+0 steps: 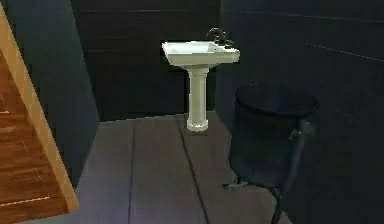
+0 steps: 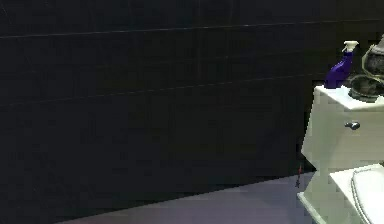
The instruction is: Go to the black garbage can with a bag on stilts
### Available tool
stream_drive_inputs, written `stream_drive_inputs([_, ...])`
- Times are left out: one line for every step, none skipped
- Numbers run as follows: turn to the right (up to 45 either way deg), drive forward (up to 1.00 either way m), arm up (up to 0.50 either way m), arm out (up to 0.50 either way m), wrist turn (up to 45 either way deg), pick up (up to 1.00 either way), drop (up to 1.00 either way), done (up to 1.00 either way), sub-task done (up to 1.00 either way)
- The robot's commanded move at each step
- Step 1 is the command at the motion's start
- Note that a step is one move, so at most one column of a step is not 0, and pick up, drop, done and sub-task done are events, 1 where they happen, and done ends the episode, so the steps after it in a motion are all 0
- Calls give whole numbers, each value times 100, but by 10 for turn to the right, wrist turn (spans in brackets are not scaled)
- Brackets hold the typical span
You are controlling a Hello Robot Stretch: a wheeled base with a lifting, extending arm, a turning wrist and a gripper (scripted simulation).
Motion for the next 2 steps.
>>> stream_drive_inputs([210, 0, 0, 0, 0, 0, 0, 0, 0])
stream_drive_inputs([0, 0, 0, 0, 0, 0, 0, 100, 0])
